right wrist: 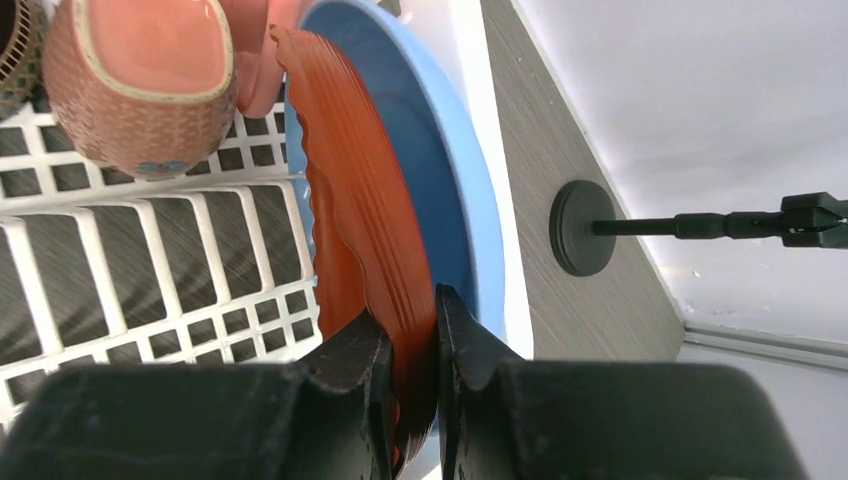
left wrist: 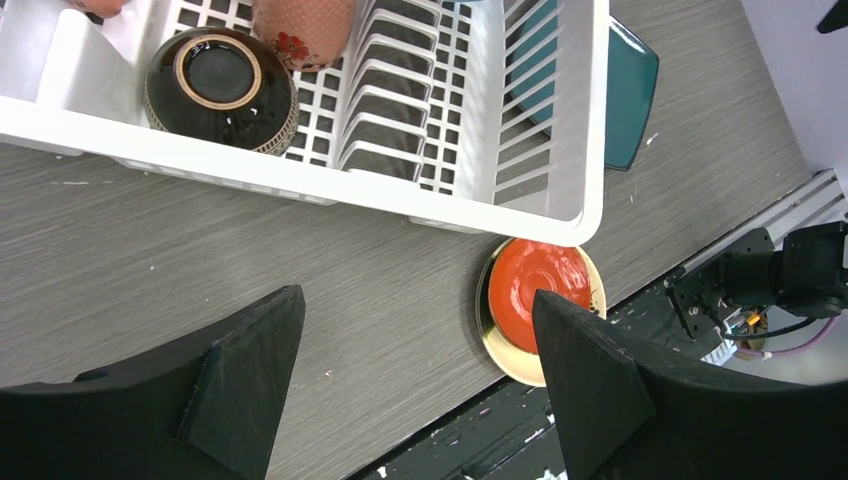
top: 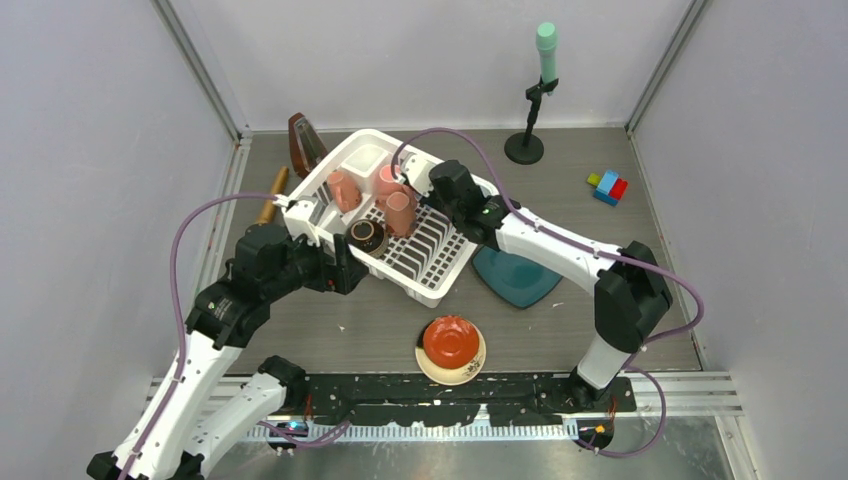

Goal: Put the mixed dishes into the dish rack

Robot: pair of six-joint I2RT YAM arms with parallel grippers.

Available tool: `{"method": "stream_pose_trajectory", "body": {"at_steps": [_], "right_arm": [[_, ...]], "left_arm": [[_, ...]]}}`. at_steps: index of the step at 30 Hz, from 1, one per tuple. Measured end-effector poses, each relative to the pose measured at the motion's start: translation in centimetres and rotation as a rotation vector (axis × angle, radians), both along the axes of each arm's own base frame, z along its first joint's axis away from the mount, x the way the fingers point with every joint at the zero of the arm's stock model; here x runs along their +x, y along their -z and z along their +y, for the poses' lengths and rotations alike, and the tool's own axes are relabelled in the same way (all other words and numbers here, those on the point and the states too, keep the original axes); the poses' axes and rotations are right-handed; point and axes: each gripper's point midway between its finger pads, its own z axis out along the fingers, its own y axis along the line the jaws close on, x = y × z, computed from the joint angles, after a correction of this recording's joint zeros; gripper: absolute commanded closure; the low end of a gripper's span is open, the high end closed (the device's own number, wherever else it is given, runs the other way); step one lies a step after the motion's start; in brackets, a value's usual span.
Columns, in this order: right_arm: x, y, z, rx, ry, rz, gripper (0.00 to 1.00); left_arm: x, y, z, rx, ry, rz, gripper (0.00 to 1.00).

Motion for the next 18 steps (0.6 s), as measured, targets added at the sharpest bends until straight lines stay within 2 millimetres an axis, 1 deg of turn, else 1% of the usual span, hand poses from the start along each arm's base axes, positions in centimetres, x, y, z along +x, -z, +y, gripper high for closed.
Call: {"method": "stream_pose_trajectory", "body": {"at_steps": [5, 7, 8, 9, 10, 11, 13, 18], "right_arm": [[0.1, 2.2, 0.0, -0.039, -0.003, 0.04, 1.0], [-0.1, 2.9, -0.3, -0.053, -0.003, 0.054, 0.96], [-0.3, 3.3, -0.4, -0.059, -0.003, 0.062, 0.85], [-0.4, 3.6, -0.5, -0.062, -0.003, 0.068, 0.62], [-0.5, 3.8, -0.5, -0.062, -0.003, 0.072, 0.53], [-0.5, 3.9, -0.5, -0.059, 0.0, 0.074, 0.38], [-0.5, 3.8, -0.6, -0.051, 0.011, 0.074, 0.29], [-0.4, 3.8, -0.8, -0.03, 0.046, 0.074, 0.27]], "left_arm": [[0.0, 0.1, 0.1, 0.011, 0.005, -0.006, 0.13], [0.0, 0.1, 0.1, 0.013, 0.004, -0.006, 0.13], [0.0, 0.1, 0.1, 0.013, 0.003, -0.005, 0.13], [0.0, 0.1, 0.2, 0.014, 0.003, -0.006, 0.13], [0.0, 0.1, 0.2, 0.014, 0.002, -0.005, 0.13], [0.0, 0.1, 0.2, 0.015, 0.001, -0.006, 0.13], [0.0, 0.1, 0.2, 0.016, 0.0, -0.006, 0.13], [0.0, 0.1, 0.2, 0.015, 0.0, -0.006, 0.13]]}}
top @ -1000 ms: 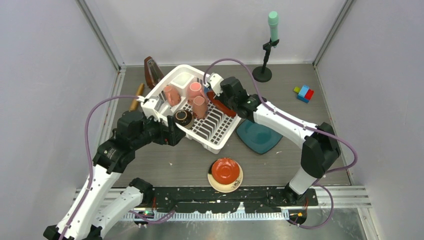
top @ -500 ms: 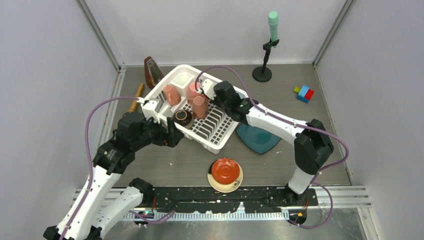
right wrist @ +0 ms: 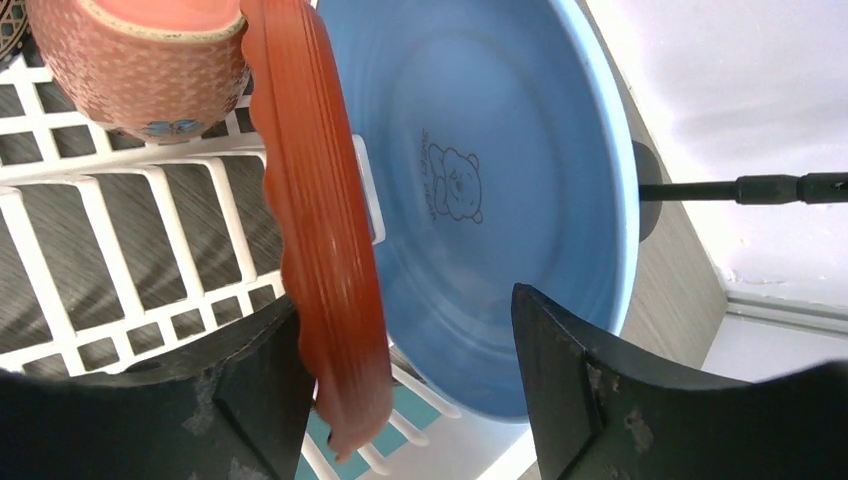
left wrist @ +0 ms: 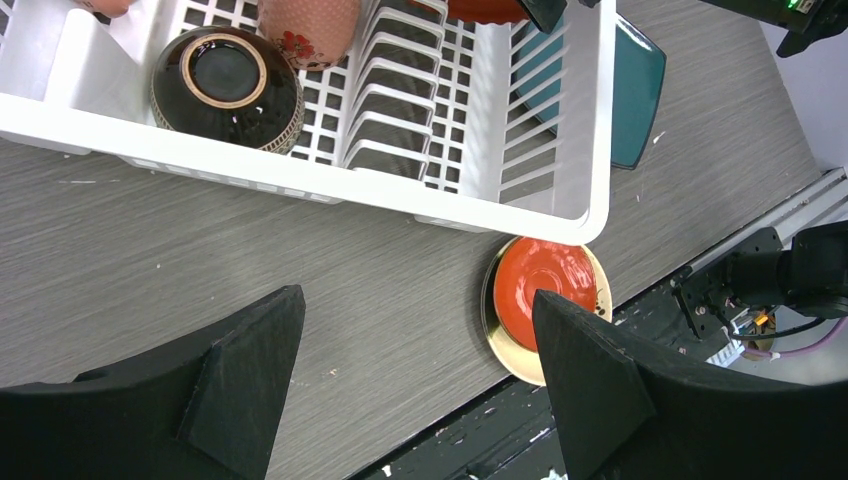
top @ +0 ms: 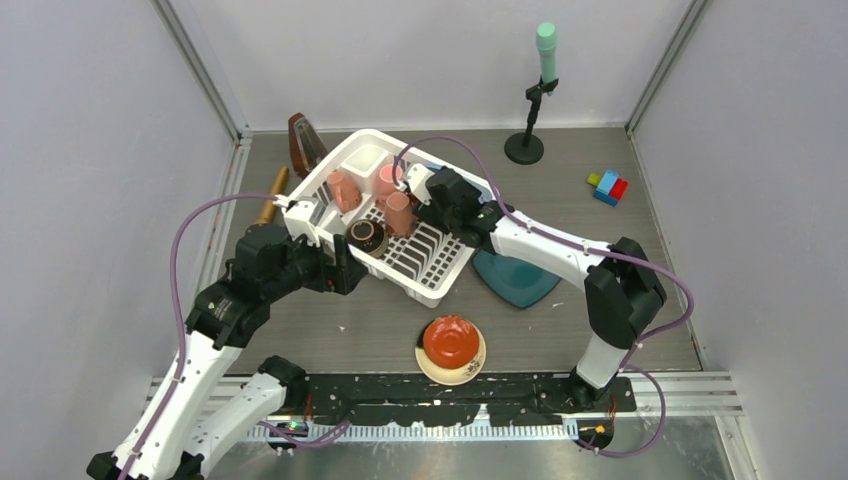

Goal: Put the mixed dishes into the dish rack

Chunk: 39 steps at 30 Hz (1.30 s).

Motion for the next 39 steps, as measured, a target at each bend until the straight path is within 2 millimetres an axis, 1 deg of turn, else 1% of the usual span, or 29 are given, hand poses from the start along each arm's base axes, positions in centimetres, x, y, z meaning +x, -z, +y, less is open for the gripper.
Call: {"method": "stream_pose_trajectory", "body": {"at_steps": [3, 5, 7, 11, 21, 23, 24, 26, 28, 32, 35, 39], "right_arm": [[0.0, -0.2, 0.0, 0.021, 0.021, 0.001, 0.24], [0.1, -0.5, 0.0, 0.039, 0.04, -0.003, 0.25], [0.4, -1.2, 0.0, 0.06, 0.064, -0.014, 0.25], [0.8, -2.5, -0.1, 0.092, 0.106, -0.039, 0.23], [1.2, -3.2, -2.2, 0.047, 0.215, -0.086, 0.21], [1.4, -3.6, -2.6, 0.041, 0.237, -0.101, 0.22], [1.5, -3.8, -2.8, 0.042, 0.246, -0.105, 0.25], [1.4, -3.9, -3.1, 0.044, 0.25, -0.101, 0.28], [1.1, -4.1, -3.3, 0.056, 0.253, -0.089, 0.28], [0.4, -5.1, -3.6, 0.092, 0.258, -0.078, 0.22], [0.6, -5.9, -3.7, 0.102, 0.27, -0.096, 0.17], [1.0, -6.3, -4.0, 0.096, 0.284, -0.103, 0.16]], "left_arm": [[0.0, 0.0, 0.0, 0.0, 0.0, 0.0, 0.13], [0.0, 0.0, 0.0, 0.0, 0.0, 0.0, 0.13], [0.0, 0.0, 0.0, 0.0, 0.0, 0.0, 0.13], [-0.2, 0.1, 0.1, 0.002, 0.0, 0.004, 0.13], [-0.6, 0.0, 0.3, 0.0, 0.0, 0.002, 0.13], [-0.6, 0.0, 0.3, -0.001, 0.0, 0.001, 0.13], [-0.6, -0.1, 0.3, -0.002, 0.0, 0.0, 0.13], [-0.6, -0.1, 0.3, -0.004, -0.001, -0.001, 0.13], [-0.6, -0.1, 0.3, -0.005, -0.002, 0.0, 0.13], [-0.7, -0.1, 0.3, -0.006, -0.002, 0.001, 0.13], [-0.7, -0.1, 0.3, -0.008, -0.003, 0.002, 0.13], [-0.7, -0.1, 0.2, -0.01, 0.001, 0.007, 0.13]]}}
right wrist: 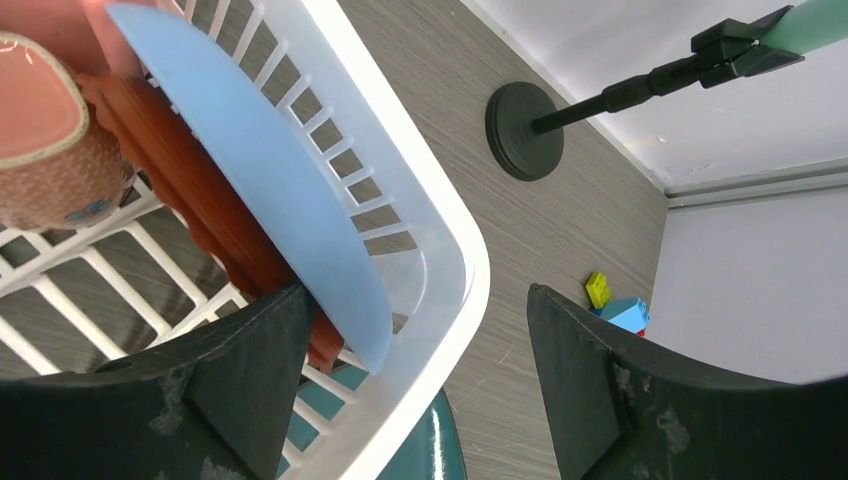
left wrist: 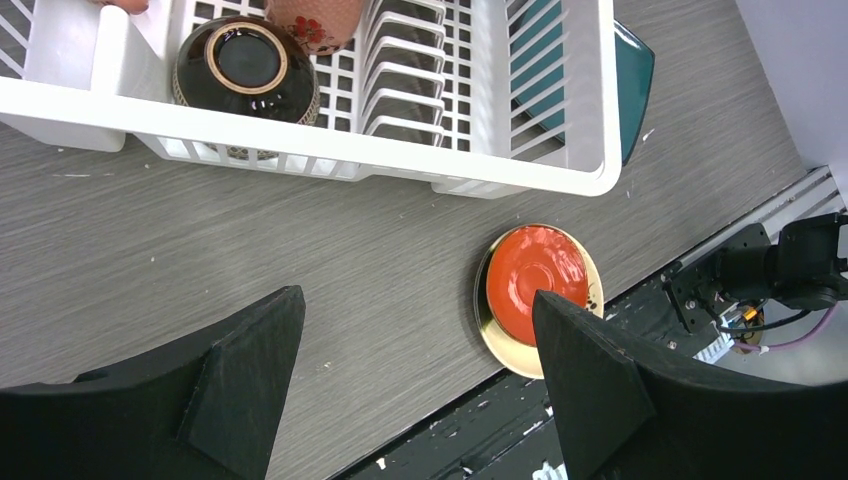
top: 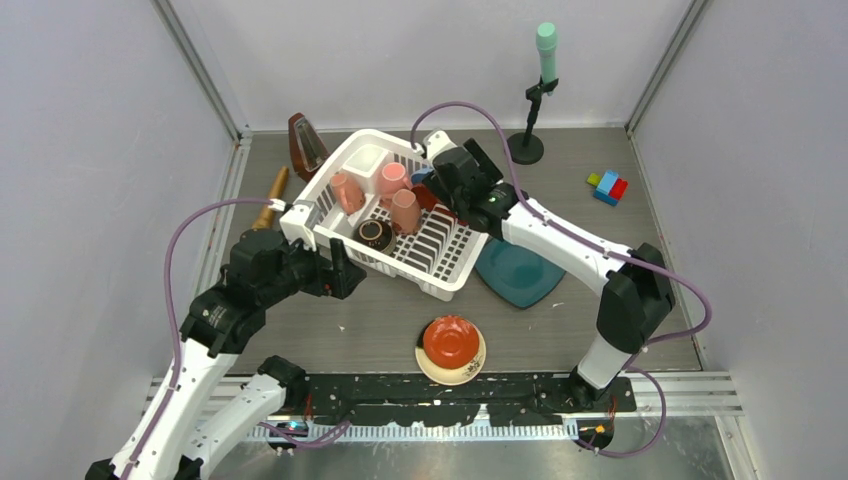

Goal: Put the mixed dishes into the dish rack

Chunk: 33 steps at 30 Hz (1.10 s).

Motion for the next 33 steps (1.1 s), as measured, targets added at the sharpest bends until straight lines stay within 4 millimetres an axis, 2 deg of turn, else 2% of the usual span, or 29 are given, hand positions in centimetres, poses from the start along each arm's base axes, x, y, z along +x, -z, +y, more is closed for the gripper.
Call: {"method": "stream_pose_trajectory", "body": {"at_steps": [4, 11, 14, 22, 25, 33], "right_arm": [[1.2, 0.3, -0.1, -0.001, 0.016, 0.008, 0.16], [3.8, 2.7, -1.6, 0.008, 0.071, 0.086, 0.17], [4.8, 2.6, -2.0, 0.032, 0.089, 0.114, 0.17], [3.6, 2.7, -1.2, 0.091, 0.039, 0.187, 0.16], [2.4, 1.2, -0.8, 0.134, -0.004, 0.197, 0.16], [-1.8, -5.1, 0.1, 0.303, -0.149, 0.186, 0.16]], "left_arm": [[0.0, 0.0, 0.0, -0.001, 0.002, 0.002, 0.13], [-0.1, 0.1, 0.0, 0.0, 0.002, 0.003, 0.13], [-0.1, 0.1, 0.0, 0.002, 0.002, 0.007, 0.13], [0.0, 0.6, -0.1, 0.009, 0.005, 0.027, 0.13], [0.0, 0.7, -0.2, 0.008, 0.006, 0.036, 0.13], [0.1, 1.1, -0.8, -0.011, 0.014, 0.078, 0.13]]}}
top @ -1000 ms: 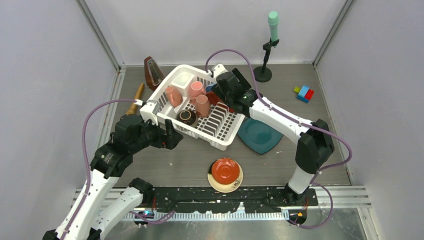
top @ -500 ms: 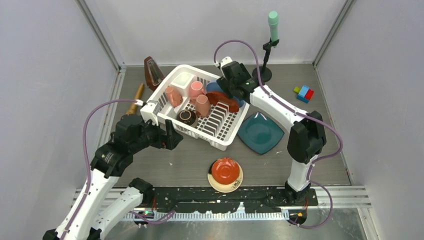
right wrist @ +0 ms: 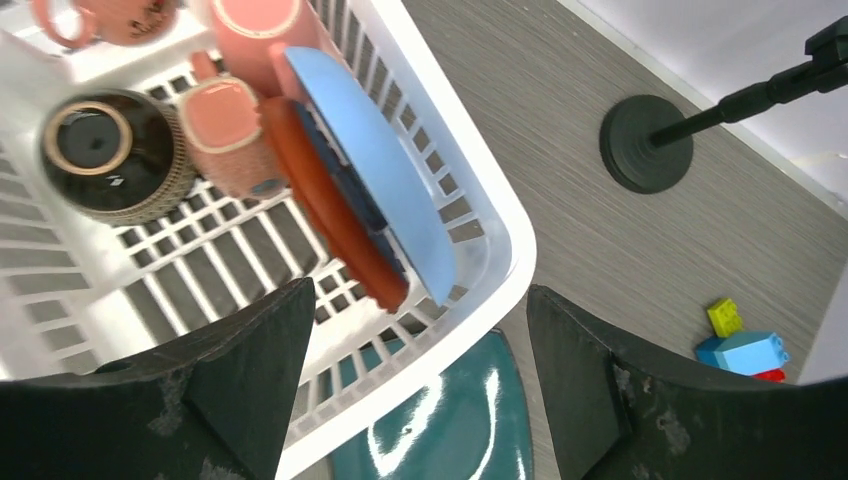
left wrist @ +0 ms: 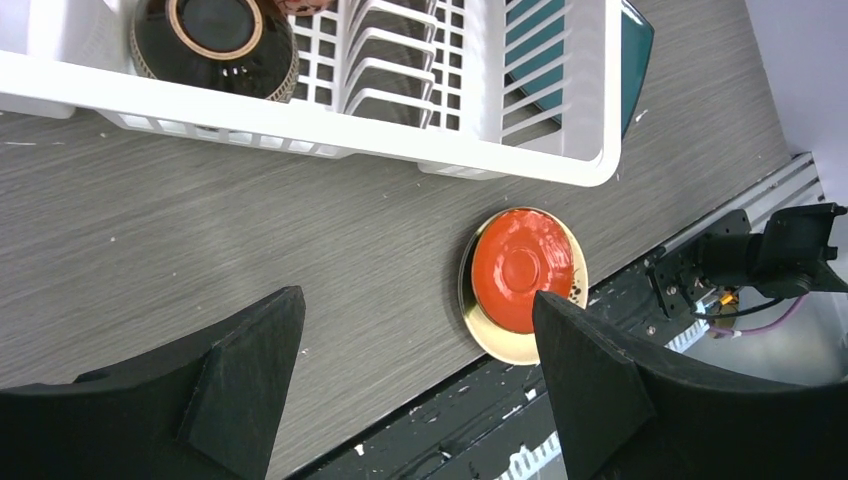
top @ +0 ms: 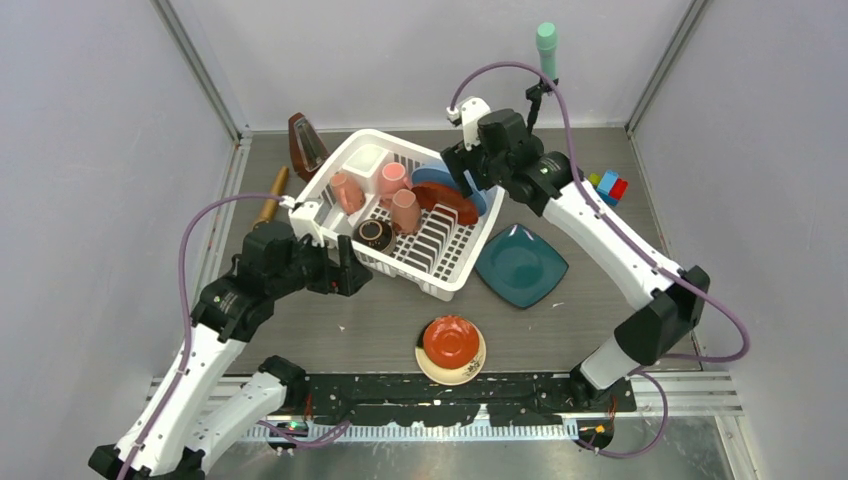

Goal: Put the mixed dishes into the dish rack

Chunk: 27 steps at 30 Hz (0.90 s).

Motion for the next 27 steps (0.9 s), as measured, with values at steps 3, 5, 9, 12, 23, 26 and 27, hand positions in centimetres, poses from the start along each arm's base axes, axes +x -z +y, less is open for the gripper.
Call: {"method": "stream_pose_trajectory", "body": {"at_steps": [3, 5, 9, 12, 23, 26, 27], "right_arm": [[-1.5, -1.4, -0.3, 0.058, -0.008, -0.009, 0.16], [-2.9, -1.7, -1.0, 0.092, 0.006, -0.005, 0.16], [-4.9, -1.3, -4.0, 0.188, 0.097, 0.032, 0.16], [-5.7, -0.3, -8.2, 0.278, 0.229, 0.068, 0.16], [-10.0, 7.8, -16.4, 0.601, 0.707, 0.3, 0.16], [-11.1, 11.3, -17.9, 0.666, 0.848, 0.383, 0.2], [-11.5, 12.4, -18.5, 0.691, 0.896, 0.402, 0.2]], "left_arm": [[0.0, 0.1, -0.4, -0.015, 0.005, 0.021, 0.13], [0.1, 0.2, -0.7, -0.026, 0.013, 0.035, 0.13], [0.2, 0.6, -1.3, -0.04, 0.02, 0.072, 0.13], [0.3, 1.2, -1.6, -0.046, 0.018, 0.113, 0.14], [1.7, 2.8, -2.4, -0.067, -0.062, 0.227, 0.15], [2.0, 3.2, -2.2, -0.055, -0.076, 0.237, 0.14], [2.0, 3.2, -2.2, -0.052, -0.078, 0.237, 0.14]]}}
